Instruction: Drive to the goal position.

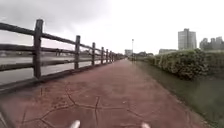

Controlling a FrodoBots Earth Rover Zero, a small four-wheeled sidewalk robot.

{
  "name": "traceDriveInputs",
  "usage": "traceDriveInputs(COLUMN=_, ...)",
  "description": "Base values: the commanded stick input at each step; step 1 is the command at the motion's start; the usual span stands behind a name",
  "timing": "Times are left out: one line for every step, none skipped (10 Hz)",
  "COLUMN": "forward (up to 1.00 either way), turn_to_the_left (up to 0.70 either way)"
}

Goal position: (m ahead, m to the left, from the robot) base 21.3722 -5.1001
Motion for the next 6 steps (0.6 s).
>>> traceDriveInputs(forward=0.70, turn_to_the_left=0.00)
traceDriveInputs(forward=0.70, turn_to_the_left=0.00)
traceDriveInputs(forward=0.70, turn_to_the_left=0.00)
traceDriveInputs(forward=0.70, turn_to_the_left=0.00)
traceDriveInputs(forward=0.70, turn_to_the_left=0.00)
traceDriveInputs(forward=0.70, turn_to_the_left=0.00)
